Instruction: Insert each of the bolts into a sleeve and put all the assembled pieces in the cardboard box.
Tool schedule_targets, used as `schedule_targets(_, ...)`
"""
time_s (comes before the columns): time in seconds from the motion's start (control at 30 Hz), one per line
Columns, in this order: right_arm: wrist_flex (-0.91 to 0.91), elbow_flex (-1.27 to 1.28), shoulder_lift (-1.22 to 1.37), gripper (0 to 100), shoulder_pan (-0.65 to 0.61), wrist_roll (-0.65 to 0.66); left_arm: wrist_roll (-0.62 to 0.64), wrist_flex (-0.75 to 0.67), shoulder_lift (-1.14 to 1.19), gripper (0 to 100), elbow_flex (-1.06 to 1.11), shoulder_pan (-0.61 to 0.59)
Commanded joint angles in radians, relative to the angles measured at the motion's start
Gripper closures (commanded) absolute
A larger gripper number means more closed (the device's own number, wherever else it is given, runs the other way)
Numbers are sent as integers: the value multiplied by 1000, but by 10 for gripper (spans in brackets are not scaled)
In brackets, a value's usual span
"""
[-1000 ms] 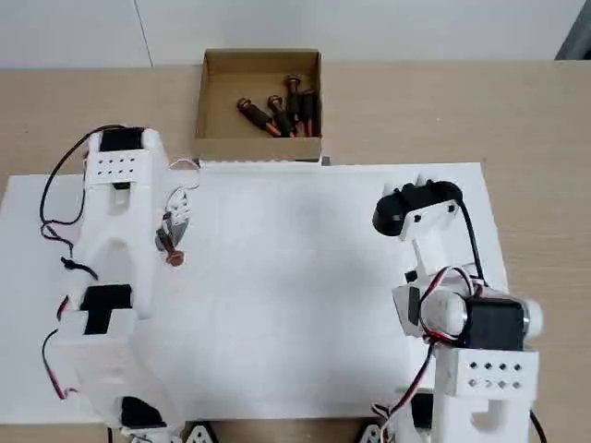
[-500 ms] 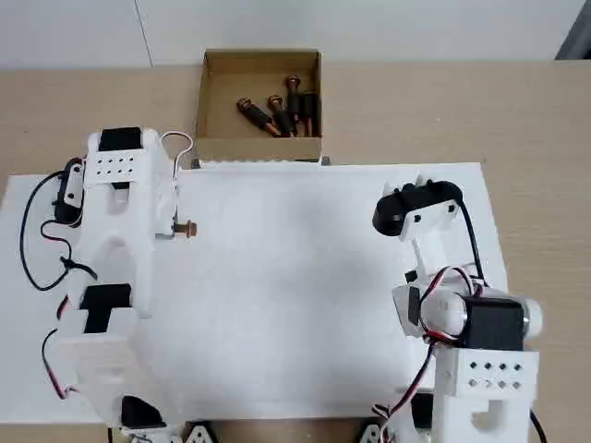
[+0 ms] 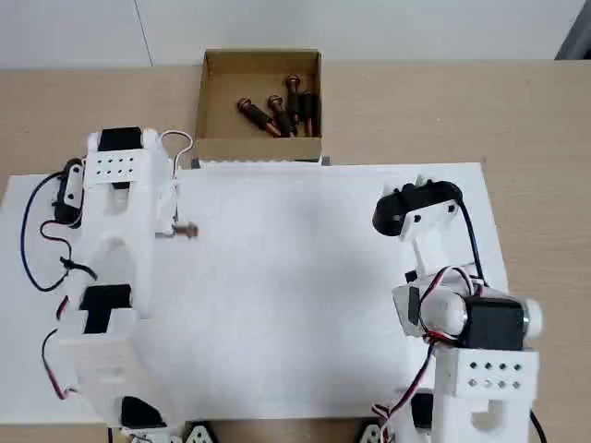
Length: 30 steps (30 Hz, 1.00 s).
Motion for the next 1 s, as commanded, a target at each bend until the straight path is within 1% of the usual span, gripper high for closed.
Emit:
schedule_targets(0.0,-19,-5,-10,995,4,-3,2,-14,-15,776,-42,5)
schedule_targets(0.1,-19,-5,-10,995,4,-3,-8,-14,-17,739,-42,3)
schedule_targets(0.13,-19,-5,-10,995,4,-3,-32,-14,-17,739,-42,0)
schedule_targets(0.2,-19,-5,-8,995,4,-3,-133,-8,-17,739,-42,-3)
schedule_targets(0.27,-19,-5,-7,995,4,-3,-265,-6,-17,739,-42,-11)
schedule_targets(0.43,-19,-5,-7,995,4,0,-658,-5,-18,739,-42,-60)
schedule_targets(0.53,-19,-2,-10,995,4,29,-872,20,-23,739,-54,-81)
schedule_targets(0.7,-19,-2,-5,995,4,31,-1200,86,-34,739,-124,-104)
schedule_targets(0.83,-19,-2,-4,995,1,31,-1468,74,-28,739,-145,-127)
schedule_targets(0.97,-19,-2,-4,995,1,31,-1674,60,-28,739,-145,-127)
